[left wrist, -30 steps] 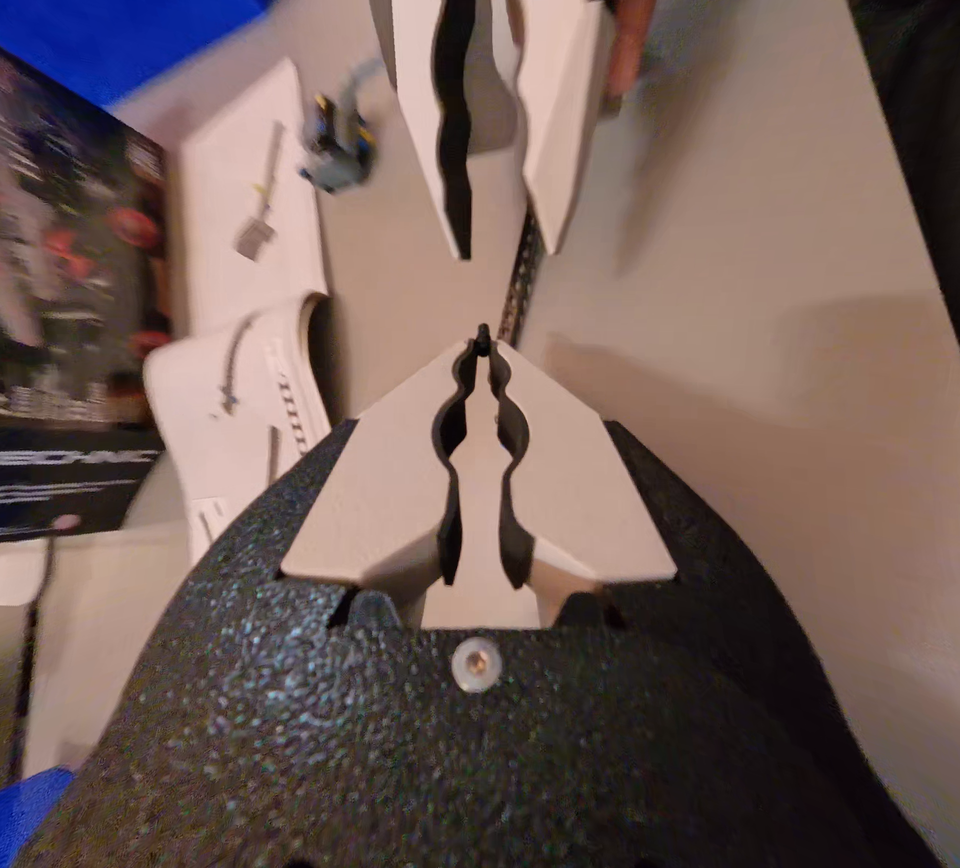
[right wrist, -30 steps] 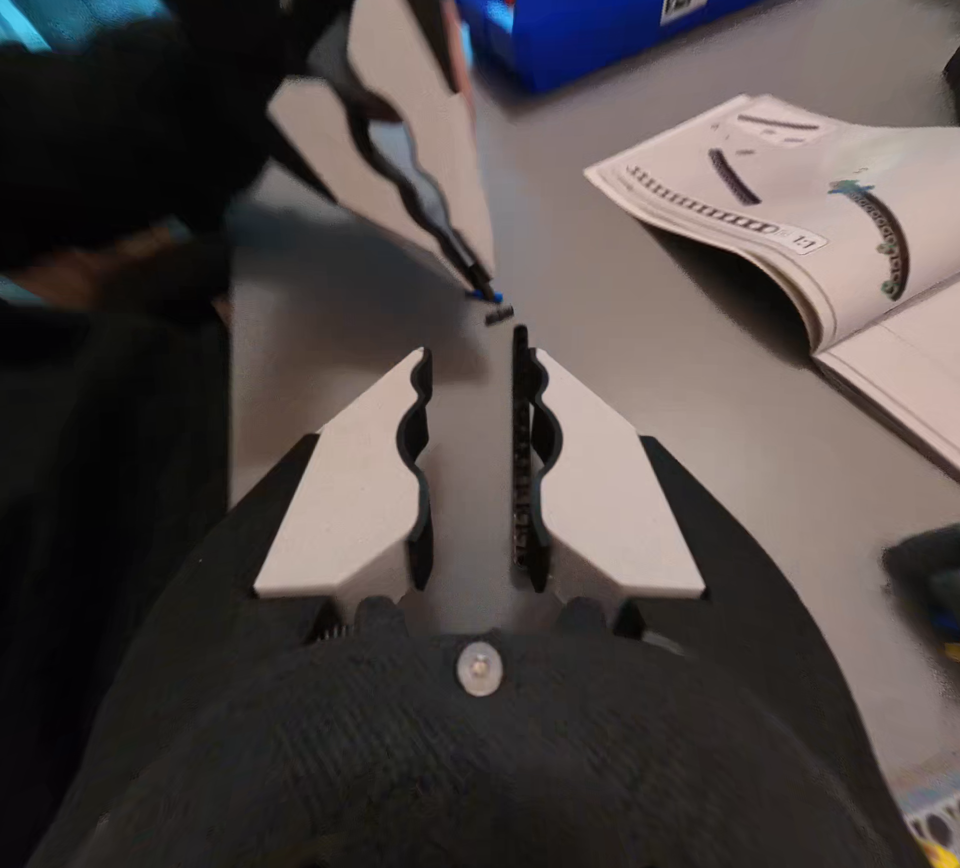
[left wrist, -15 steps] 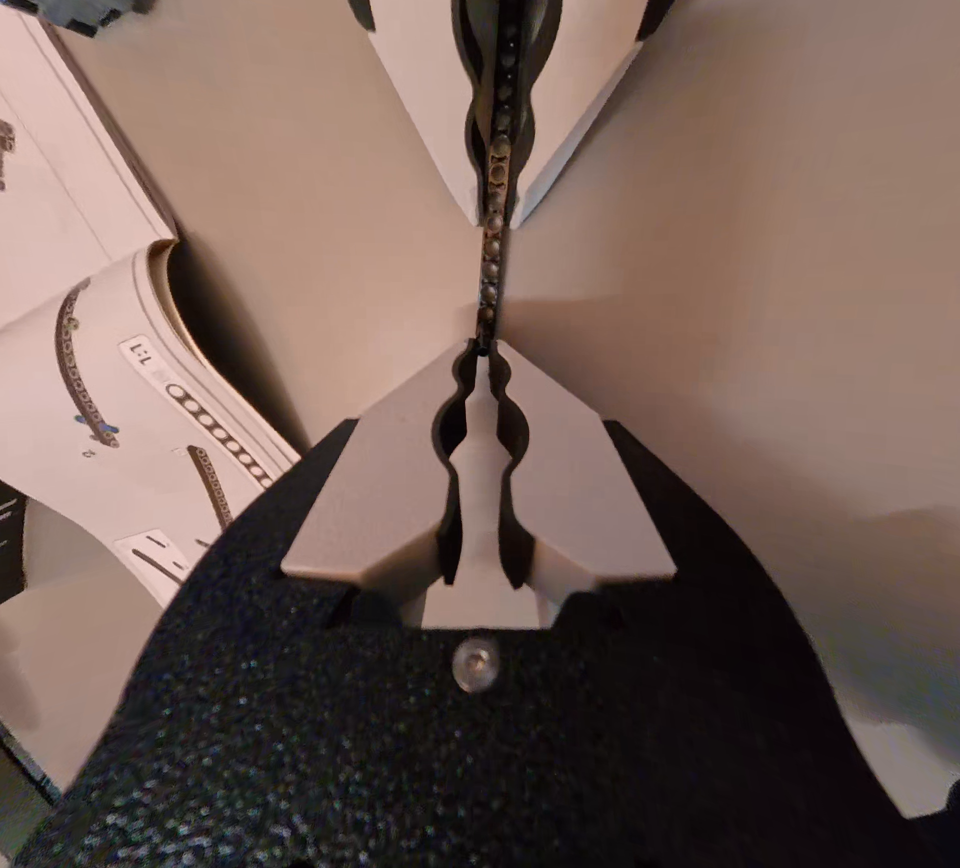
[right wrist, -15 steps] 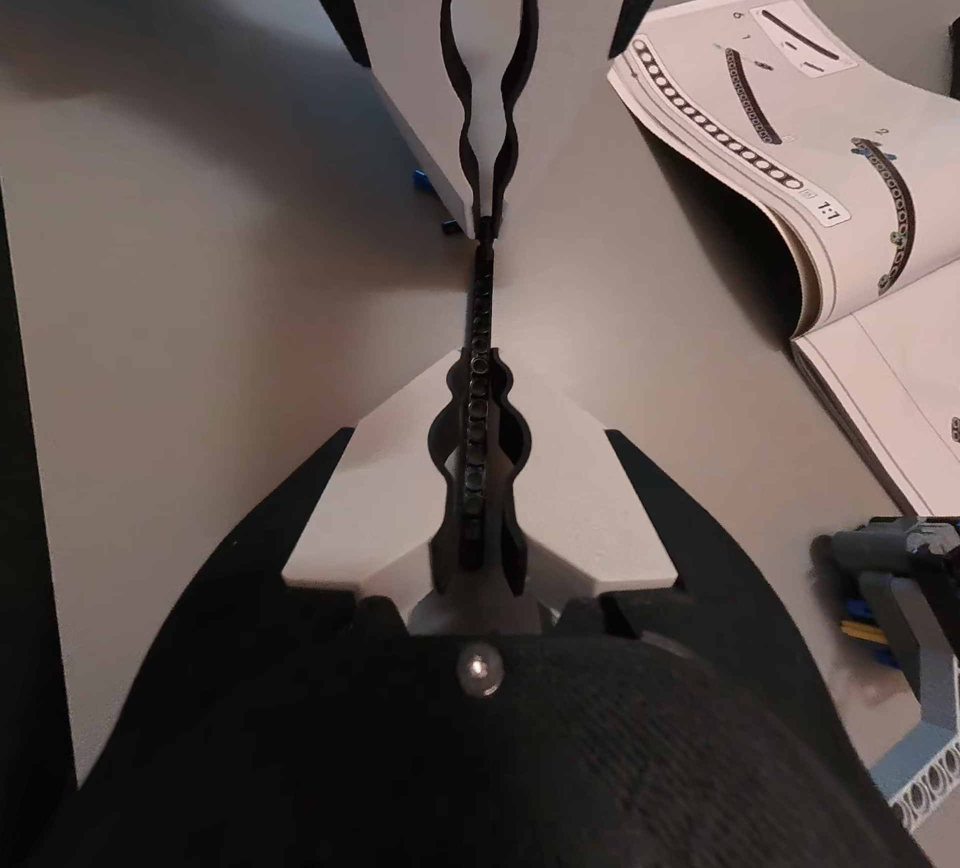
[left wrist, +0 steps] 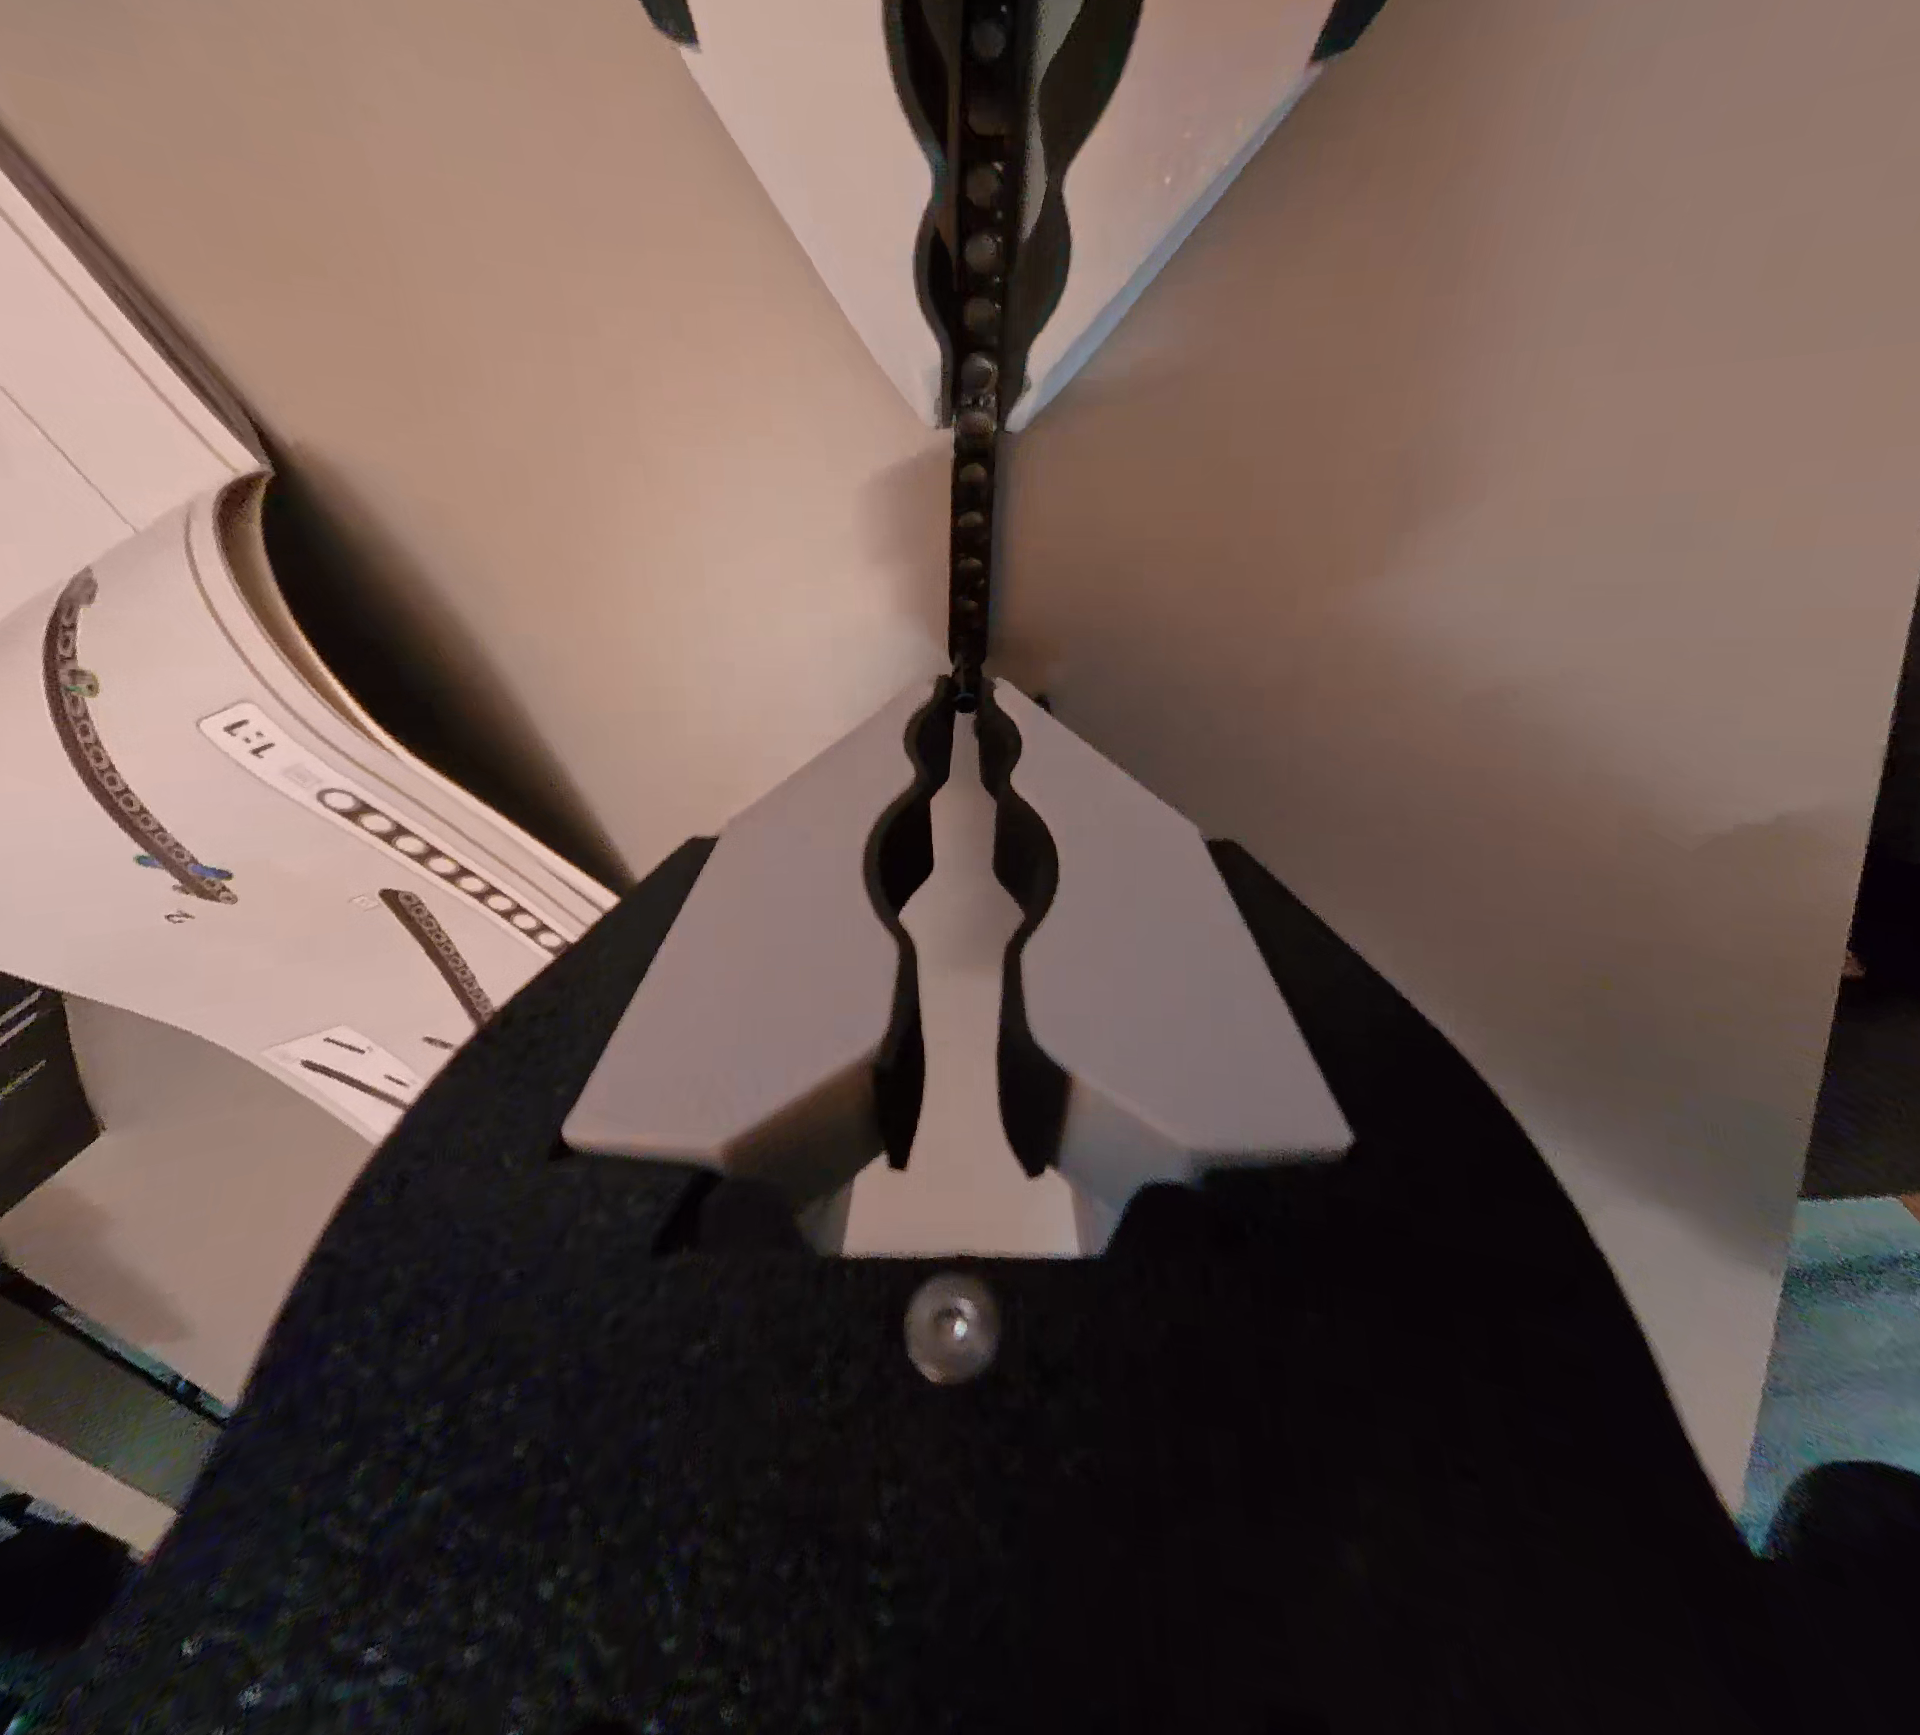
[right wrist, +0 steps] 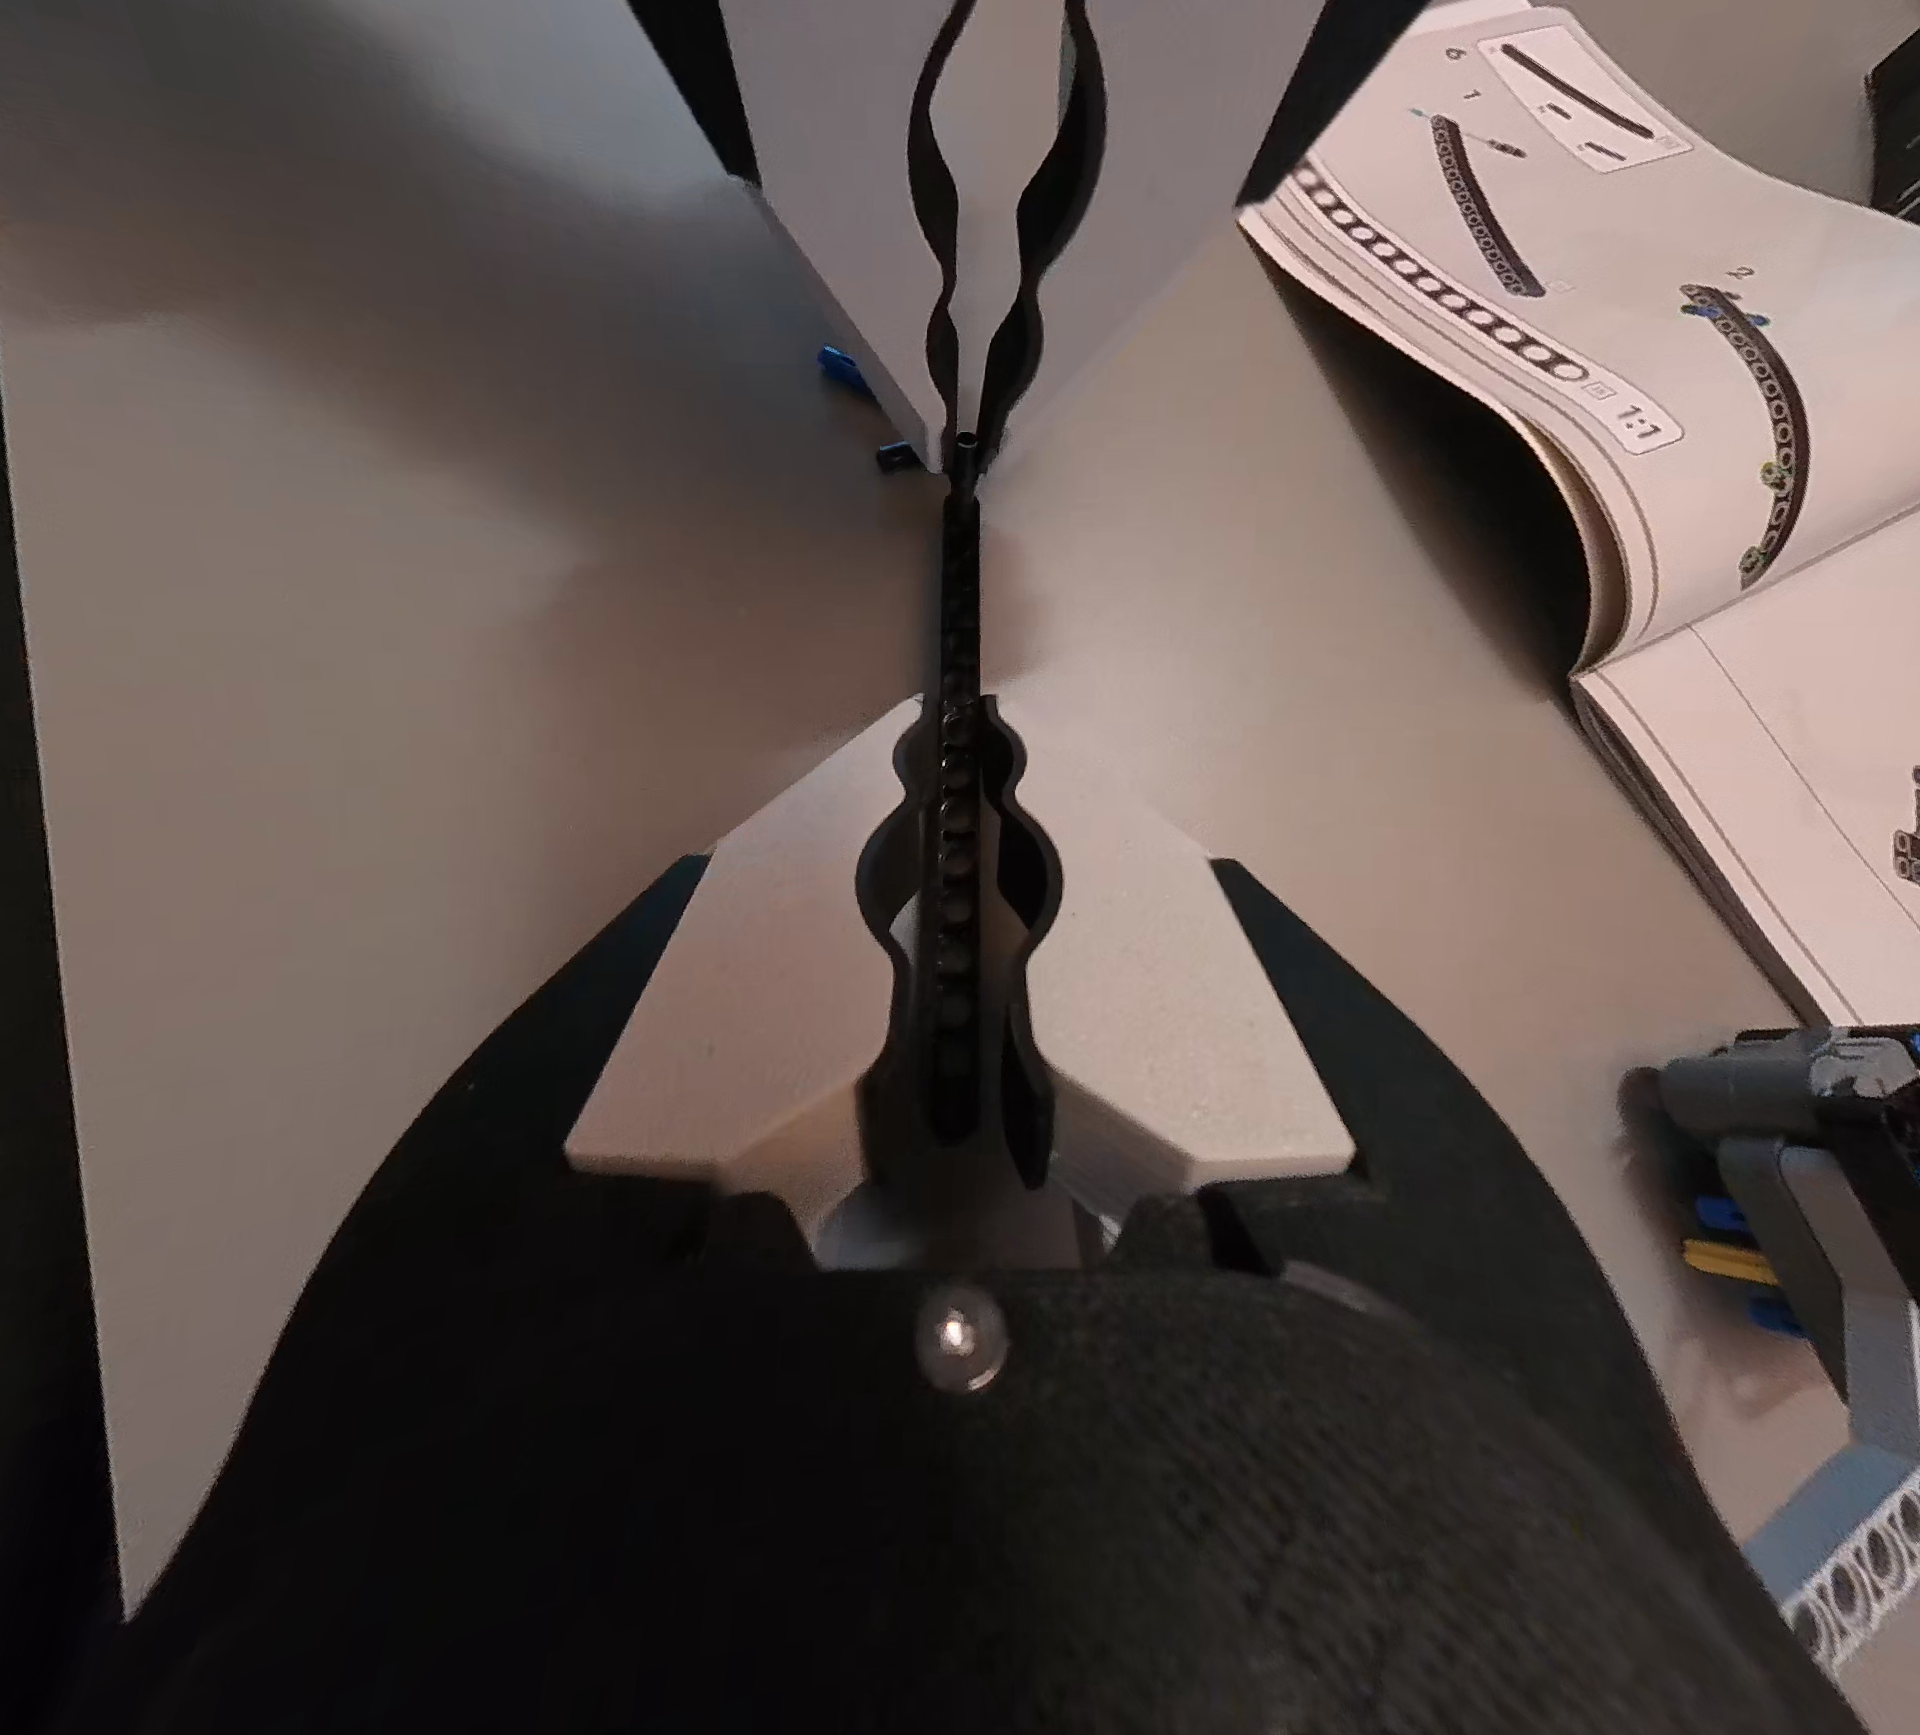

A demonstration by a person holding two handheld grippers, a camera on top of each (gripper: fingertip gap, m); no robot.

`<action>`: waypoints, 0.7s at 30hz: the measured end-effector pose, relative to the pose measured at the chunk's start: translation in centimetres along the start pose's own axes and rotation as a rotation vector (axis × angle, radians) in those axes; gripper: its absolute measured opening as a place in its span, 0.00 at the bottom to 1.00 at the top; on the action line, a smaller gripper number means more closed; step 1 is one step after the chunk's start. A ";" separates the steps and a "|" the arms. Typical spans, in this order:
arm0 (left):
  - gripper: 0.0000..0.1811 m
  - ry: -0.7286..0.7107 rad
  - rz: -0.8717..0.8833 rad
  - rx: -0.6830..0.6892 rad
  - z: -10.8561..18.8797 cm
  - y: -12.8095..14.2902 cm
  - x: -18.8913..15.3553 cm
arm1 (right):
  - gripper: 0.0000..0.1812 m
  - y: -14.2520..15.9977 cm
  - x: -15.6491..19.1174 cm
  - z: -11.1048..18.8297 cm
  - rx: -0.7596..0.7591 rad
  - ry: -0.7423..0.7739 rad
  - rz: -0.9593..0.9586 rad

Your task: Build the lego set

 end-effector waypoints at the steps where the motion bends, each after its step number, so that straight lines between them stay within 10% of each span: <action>1: 0.01 0.007 0.003 0.000 0.0 0.0 0.1 | 0.03 0.0 0.0 0.0 0.001 -0.006 -0.006; 13: 0.01 0.099 0.113 0.045 0.0 -0.3 0.2 | 0.08 2.6 0.4 4.7 -0.072 0.166 -0.047; 21: 0.01 0.149 0.157 0.168 -0.5 -0.5 0.3 | 0.04 3.2 1.1 2.5 0.044 0.196 -0.013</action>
Point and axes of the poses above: each gripper's, where its closed fingertips meet, z back along the fingers, y out of its underside, x = y × z across the jaws, the point moved 6 cm from there along z, back along the fingers, and after that the axes turned 15 degrees about x, right-handed, at the moved point
